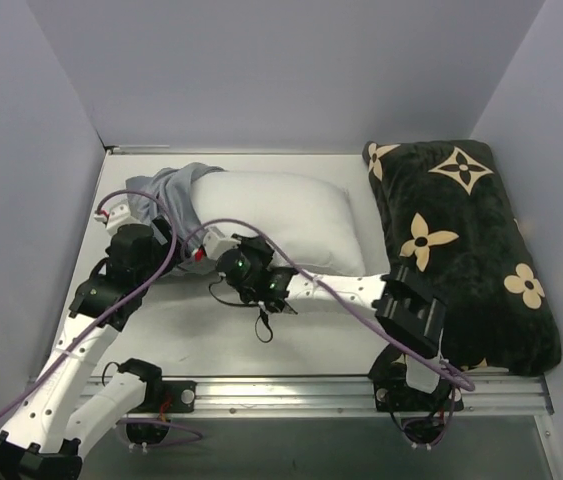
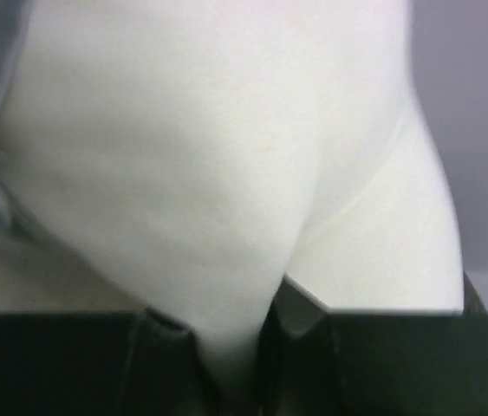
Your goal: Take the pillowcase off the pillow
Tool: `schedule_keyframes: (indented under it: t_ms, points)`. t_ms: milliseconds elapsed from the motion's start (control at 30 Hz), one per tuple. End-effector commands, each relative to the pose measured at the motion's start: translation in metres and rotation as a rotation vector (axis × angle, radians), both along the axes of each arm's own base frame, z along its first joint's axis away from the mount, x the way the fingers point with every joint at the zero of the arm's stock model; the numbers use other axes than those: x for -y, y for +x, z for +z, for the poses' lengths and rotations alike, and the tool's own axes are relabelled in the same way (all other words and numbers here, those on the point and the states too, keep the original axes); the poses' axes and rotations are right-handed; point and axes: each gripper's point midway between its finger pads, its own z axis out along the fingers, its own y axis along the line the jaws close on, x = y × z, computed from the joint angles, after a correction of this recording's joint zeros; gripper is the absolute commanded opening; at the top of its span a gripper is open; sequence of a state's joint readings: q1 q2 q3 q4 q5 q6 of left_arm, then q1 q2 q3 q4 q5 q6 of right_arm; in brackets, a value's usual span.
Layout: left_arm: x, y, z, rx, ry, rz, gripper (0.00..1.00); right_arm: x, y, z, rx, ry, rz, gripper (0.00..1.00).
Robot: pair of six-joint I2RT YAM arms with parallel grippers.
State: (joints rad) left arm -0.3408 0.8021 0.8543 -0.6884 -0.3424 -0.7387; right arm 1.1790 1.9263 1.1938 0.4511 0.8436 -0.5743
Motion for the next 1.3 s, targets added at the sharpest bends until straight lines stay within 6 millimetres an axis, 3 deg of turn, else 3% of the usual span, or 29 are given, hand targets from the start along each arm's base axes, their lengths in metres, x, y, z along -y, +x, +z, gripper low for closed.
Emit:
schedule_keyframes:
  t_ms: [0, 33, 67, 100, 133, 167, 300, 433, 533, 700, 800, 833, 867, 933, 967, 1067, 1100, 1200, 1267]
  points:
    - [0.013, 0.015, 0.044, 0.1, 0.0, -0.079, 0.93, 0.015, -0.002, 0.078, -0.15, 0.288, -0.061, 0.0]
    - [0.016, 0.018, 0.056, 0.12, -0.005, -0.096, 0.93, 0.021, 0.002, 0.088, -0.179, 0.299, -0.082, 0.0]
    - [0.024, 0.019, 0.062, 0.124, -0.019, -0.132, 0.93, 0.013, 0.005, 0.121, -0.189, 0.365, -0.069, 0.0]
    - [0.029, 0.022, 0.063, 0.117, -0.013, -0.156, 0.93, 0.018, -0.003, 0.119, -0.279, 0.349, -0.078, 0.0]
    - [0.031, 0.024, 0.077, 0.143, -0.016, -0.165, 0.93, 0.021, 0.001, 0.124, -0.308, 0.356, -0.092, 0.0]
    - [0.033, 0.025, 0.081, 0.15, -0.004, -0.159, 0.93, 0.022, -0.002, 0.145, -0.335, 0.392, -0.093, 0.0]
    - [0.037, 0.029, 0.105, 0.196, 0.009, -0.163, 0.93, 0.019, -0.002, 0.169, -0.436, 0.492, -0.071, 0.0]
    - [0.035, 0.041, 0.105, 0.194, 0.051, -0.132, 0.93, 0.017, -0.006, 0.173, -0.495, 0.554, -0.042, 0.0]
    - [0.05, 0.051, 0.099, 0.201, 0.045, -0.185, 0.93, 0.019, -0.007, 0.168, -0.509, 0.557, -0.049, 0.0]
    - [0.057, 0.067, 0.066, 0.147, 0.085, -0.189, 0.91, 0.02, -0.011, 0.174, -0.562, 0.62, -0.02, 0.0]
    - [0.037, 0.075, 0.059, 0.132, 0.148, -0.087, 0.67, 0.028, -0.013, 0.184, -0.536, 0.639, -0.029, 0.0]
    - [0.03, 0.075, 0.06, 0.136, 0.159, -0.055, 0.53, 0.033, -0.012, 0.186, -0.528, 0.645, -0.04, 0.0]
    - [0.012, 0.077, 0.062, 0.141, 0.18, 0.019, 0.27, 0.038, -0.011, 0.188, -0.52, 0.651, -0.051, 0.0]
    - [-0.008, 0.077, 0.067, 0.15, 0.179, 0.089, 0.09, 0.054, -0.008, 0.194, -0.522, 0.696, -0.08, 0.0]
    - [-0.028, 0.078, 0.068, 0.145, 0.186, 0.151, 0.01, 0.06, -0.007, 0.196, -0.524, 0.717, -0.094, 0.0]
    - [-0.061, 0.079, 0.066, 0.123, 0.176, 0.241, 0.0, 0.08, -0.003, 0.207, -0.511, 0.771, -0.128, 0.0]
    - [-0.08, 0.079, 0.064, 0.111, 0.182, 0.299, 0.0, 0.085, -0.005, 0.215, -0.507, 0.796, -0.124, 0.0]
    - [-0.109, 0.083, 0.057, 0.082, 0.19, 0.401, 0.0, 0.089, -0.015, 0.233, -0.53, 0.866, -0.08, 0.0]
    - [-0.118, 0.086, 0.052, 0.072, 0.175, 0.436, 0.0, 0.089, -0.022, 0.244, -0.535, 0.895, -0.051, 0.0]
